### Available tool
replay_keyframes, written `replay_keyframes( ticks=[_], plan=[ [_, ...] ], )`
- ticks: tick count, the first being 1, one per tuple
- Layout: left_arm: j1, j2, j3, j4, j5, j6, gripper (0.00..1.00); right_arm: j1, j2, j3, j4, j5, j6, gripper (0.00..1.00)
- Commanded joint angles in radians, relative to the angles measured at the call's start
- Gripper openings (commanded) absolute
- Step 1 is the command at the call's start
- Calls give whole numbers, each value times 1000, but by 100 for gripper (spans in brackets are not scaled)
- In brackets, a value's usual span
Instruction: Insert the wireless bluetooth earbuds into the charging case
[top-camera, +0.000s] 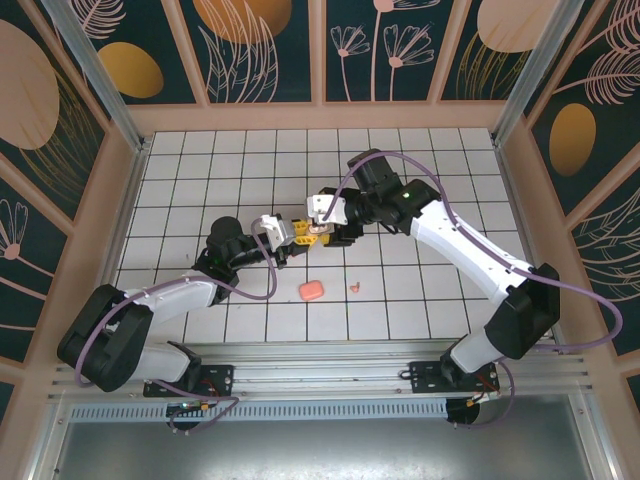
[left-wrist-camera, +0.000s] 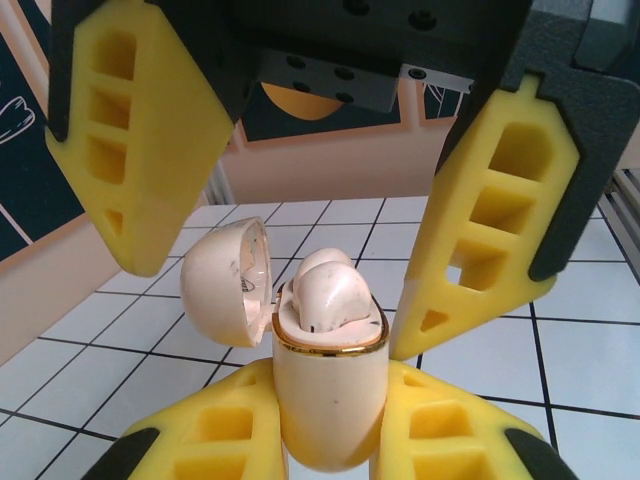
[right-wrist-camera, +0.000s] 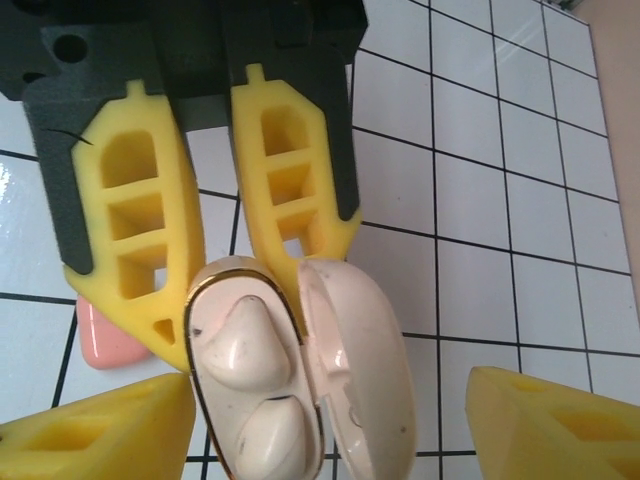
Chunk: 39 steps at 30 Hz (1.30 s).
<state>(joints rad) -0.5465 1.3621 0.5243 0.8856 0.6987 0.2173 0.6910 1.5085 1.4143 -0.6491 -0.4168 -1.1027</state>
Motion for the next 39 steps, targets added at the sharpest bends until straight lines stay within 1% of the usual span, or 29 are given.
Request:
replay_keyframes(
  ticks=[1,7,11,20,23,27,29,30,31,33,36,39],
  plan=[
    [-7,-15,26,28,12,7,12,11,8,34,-36,-24,-16,70],
    [-7,-20,25,34,-29,-5,12,21,-1,40,-93,-23,-11,62],
    [-7,-18,28,35,-55,-22,12,23,-38,0,-96,-22,11,57],
    [-6,-9,25,38,-78,-49,11,24,-158,-100,-70,1,86,53],
    [-6,-7,35,28,-91,-74,11,14,-197,-139,-19,-2,167,53],
    [-7,9,83,-44,-120,-143,11,-68,-270,-237,180,-95,390,53],
    [-7,21,103,-65,-138,-208,9,-120,-300,-306,322,-129,552,51],
    [-7,27,114,-79,-152,-249,10,-137,-310,-340,397,-118,653,50],
    [-9,33,127,-100,-165,-287,9,-137,-313,-366,452,-96,755,50],
    [-8,45,158,-154,-203,-363,9,-188,-304,-396,514,-33,928,51],
    [-9,83,230,-256,-249,-507,9,-235,-261,-400,523,55,1163,51],
    [-10,158,296,-292,-227,-665,7,-292,-217,-407,507,168,1420,51]
  ],
)
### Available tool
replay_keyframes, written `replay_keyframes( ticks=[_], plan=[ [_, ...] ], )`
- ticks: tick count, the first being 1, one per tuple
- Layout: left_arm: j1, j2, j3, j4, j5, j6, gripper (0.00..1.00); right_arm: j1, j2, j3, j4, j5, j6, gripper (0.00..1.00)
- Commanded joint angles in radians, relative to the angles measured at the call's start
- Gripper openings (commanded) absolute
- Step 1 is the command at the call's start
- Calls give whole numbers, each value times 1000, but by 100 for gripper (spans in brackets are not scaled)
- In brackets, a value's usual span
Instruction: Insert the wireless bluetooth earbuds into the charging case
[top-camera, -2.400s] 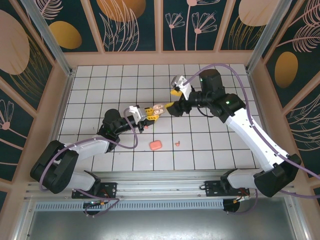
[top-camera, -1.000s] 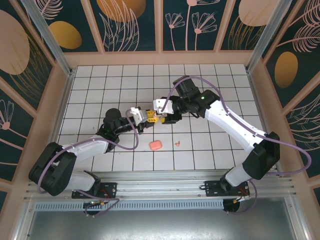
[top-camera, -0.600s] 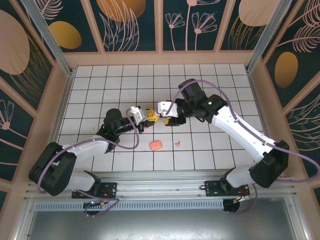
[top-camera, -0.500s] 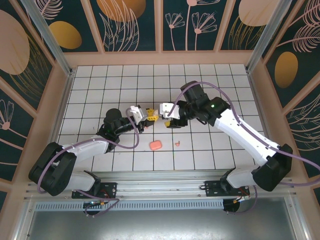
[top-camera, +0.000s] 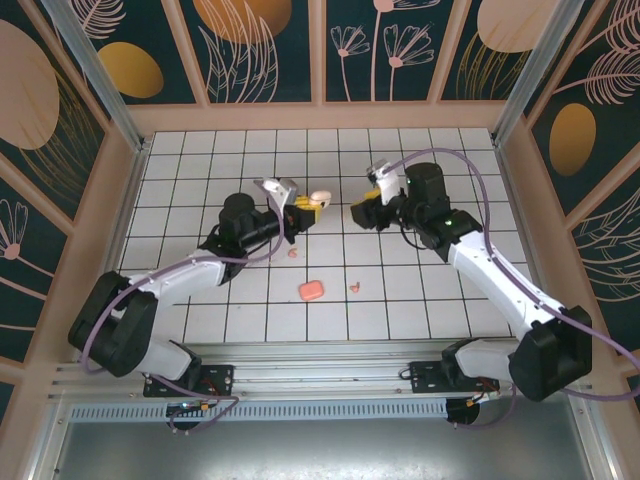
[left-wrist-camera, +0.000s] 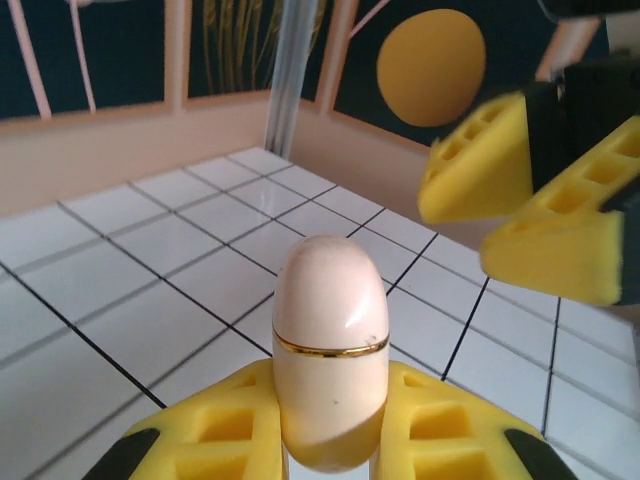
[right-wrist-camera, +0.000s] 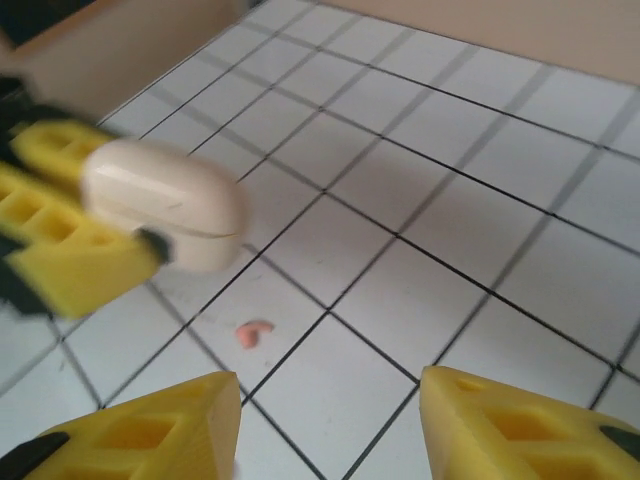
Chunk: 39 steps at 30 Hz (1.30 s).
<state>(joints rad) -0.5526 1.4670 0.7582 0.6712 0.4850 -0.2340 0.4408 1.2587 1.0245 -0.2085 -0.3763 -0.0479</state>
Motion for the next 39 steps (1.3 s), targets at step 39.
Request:
replay_keyframes(
  ticks=[39],
  plan=[
    [-225,929,955,-487,-160,-943,7,-333,-265,-358,143,214,767,51]
  ],
)
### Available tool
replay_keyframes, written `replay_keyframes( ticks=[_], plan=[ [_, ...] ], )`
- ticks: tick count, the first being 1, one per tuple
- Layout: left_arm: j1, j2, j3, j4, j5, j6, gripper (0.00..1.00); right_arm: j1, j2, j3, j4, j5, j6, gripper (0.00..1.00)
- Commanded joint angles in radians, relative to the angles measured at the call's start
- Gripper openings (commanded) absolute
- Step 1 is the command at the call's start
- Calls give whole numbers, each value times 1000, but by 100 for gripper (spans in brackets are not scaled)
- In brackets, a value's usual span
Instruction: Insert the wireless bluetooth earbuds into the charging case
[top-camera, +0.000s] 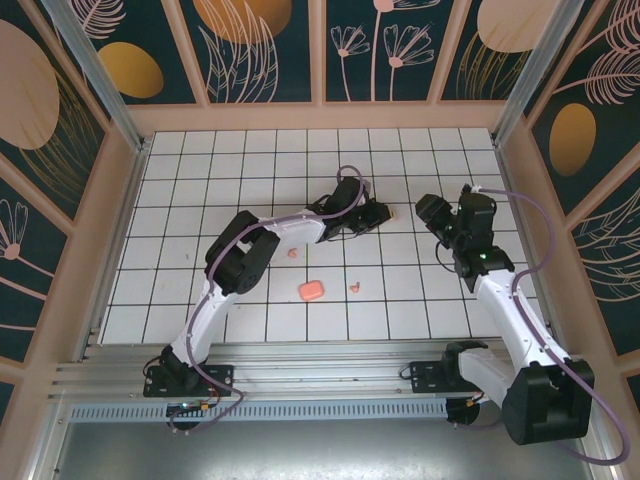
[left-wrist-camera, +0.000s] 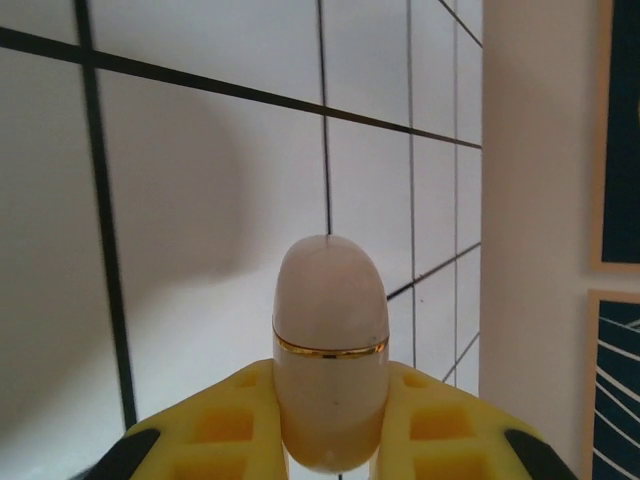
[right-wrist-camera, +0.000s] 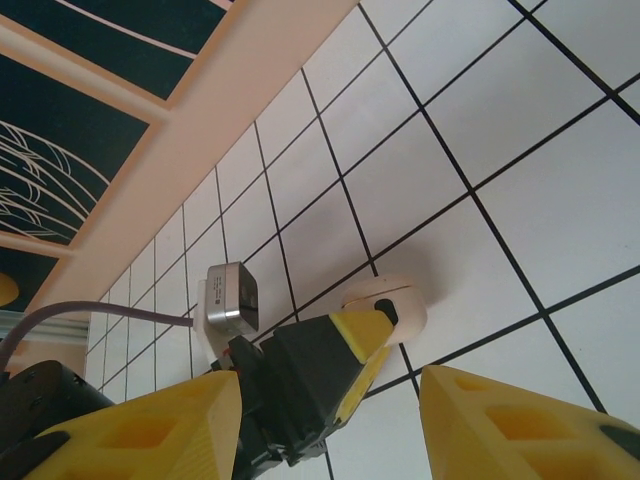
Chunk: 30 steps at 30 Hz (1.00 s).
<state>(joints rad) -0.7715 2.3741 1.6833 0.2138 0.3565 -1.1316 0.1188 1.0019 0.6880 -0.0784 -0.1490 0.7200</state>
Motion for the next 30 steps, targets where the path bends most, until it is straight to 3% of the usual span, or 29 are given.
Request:
replay_keyframes(
  ticks=[1,13,30],
  plan=[
    [-6,29,34,-32,-34,-49,7,-13,-5,-25,21,-19,1,51],
    [-22,111,146,-111,-14,-56,14,-25,35,-15,42,-63,-7,51],
    [-26,19,168,-294,-102,63,35,-31,21,-4,26,-84,-4,51]
  ],
)
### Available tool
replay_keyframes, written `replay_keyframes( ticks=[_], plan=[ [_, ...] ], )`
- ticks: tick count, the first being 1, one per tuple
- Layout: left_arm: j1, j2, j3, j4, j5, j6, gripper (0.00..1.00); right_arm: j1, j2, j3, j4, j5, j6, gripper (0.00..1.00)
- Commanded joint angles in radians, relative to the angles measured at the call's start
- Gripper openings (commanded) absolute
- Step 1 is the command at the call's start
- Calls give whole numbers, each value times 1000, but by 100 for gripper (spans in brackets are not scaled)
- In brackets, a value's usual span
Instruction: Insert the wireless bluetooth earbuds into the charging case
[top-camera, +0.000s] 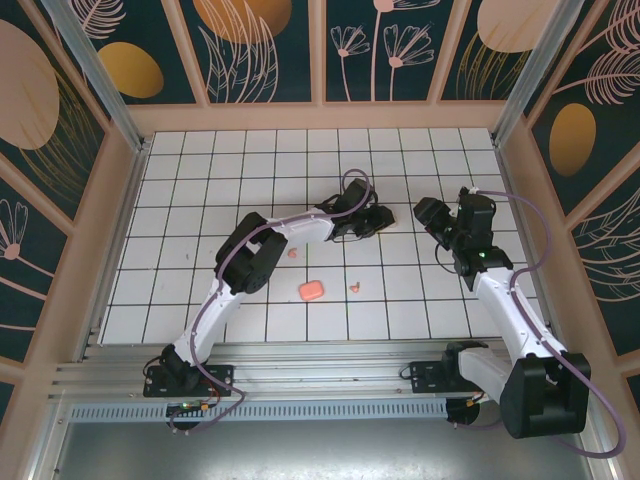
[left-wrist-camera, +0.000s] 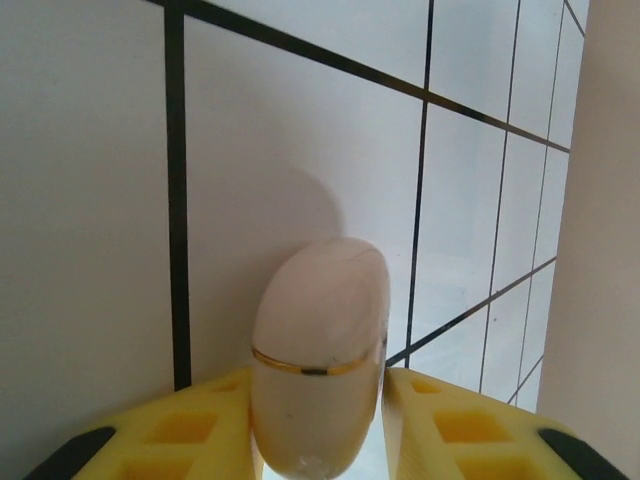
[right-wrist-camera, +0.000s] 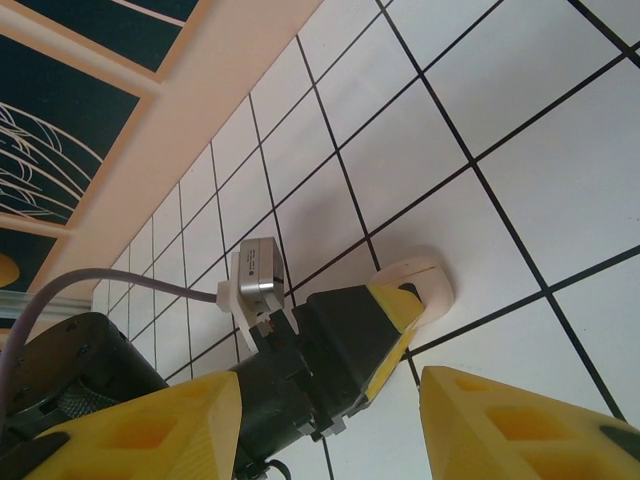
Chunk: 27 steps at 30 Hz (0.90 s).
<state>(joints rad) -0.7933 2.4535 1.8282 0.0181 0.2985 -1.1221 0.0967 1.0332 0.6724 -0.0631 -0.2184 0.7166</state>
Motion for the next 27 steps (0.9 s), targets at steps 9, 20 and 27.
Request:
replay_keyframes(
  ticks=[9,20,27],
  plan=[
    [-5,-122,20,-187,-121,147,38,-10,-34,56,-45,-46,-26,51],
    [-6,-358,-128,-275,-207,257,38,0,-33,91,-134,-191,-73,53],
    [-5,-597,-409,-340,-272,205,39,25,-9,136,-214,-223,-133,53]
  ],
)
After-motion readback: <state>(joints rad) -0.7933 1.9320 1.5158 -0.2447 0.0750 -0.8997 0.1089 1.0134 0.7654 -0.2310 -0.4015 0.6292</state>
